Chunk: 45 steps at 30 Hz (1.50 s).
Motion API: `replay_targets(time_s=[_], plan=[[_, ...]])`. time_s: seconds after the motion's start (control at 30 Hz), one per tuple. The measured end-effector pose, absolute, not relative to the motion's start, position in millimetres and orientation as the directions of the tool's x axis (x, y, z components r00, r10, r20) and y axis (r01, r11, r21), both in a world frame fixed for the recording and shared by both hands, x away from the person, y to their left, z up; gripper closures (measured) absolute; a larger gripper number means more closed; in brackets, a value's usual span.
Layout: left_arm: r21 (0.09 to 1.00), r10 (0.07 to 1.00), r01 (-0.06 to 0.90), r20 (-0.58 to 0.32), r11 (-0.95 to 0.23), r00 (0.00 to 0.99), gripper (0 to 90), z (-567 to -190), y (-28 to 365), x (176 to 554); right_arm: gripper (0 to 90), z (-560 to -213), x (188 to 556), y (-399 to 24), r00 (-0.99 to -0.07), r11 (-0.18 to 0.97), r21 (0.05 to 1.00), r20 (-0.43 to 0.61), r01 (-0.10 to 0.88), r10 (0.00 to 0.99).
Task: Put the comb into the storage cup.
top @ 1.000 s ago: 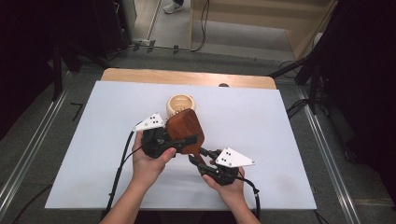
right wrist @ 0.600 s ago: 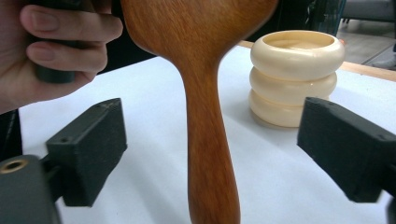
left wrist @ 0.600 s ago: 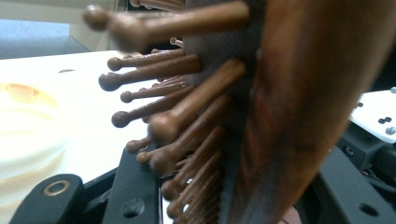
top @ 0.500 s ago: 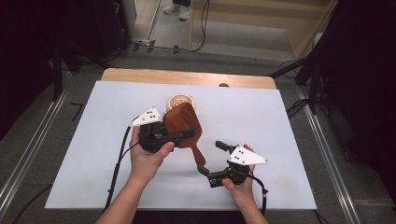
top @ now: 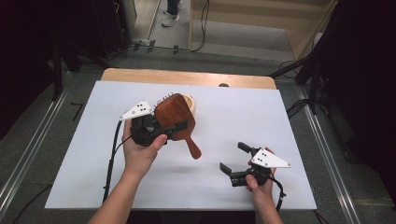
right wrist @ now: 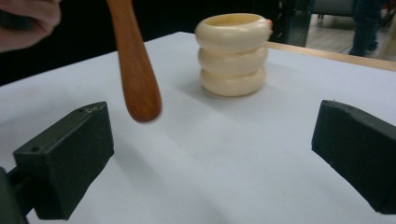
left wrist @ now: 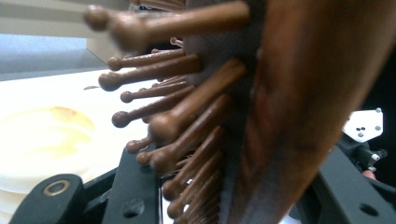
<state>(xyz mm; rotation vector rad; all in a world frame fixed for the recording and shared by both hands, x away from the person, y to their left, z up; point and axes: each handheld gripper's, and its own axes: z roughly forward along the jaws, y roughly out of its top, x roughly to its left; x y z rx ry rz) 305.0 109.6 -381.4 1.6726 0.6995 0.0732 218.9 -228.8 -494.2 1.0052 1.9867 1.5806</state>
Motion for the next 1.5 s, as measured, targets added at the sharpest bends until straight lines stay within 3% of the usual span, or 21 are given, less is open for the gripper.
replay_targets(time_s=[0.93,1.5], plan=[[0.919,0.54,0.393,-0.322,-0.019,0.778,57.6,-358.5,127.1,331.8,0.0,-507.1,191.4,-318.5,-0.573,0.094,0.951,0.097,0.295,0.814],[0.932,0.583,0.363,-0.298,0.005,0.756,57.5,-336.6,140.1,348.5,0.0,-512.2,189.9,-330.5,-0.562,0.068,0.955,0.111,0.289,0.819]])
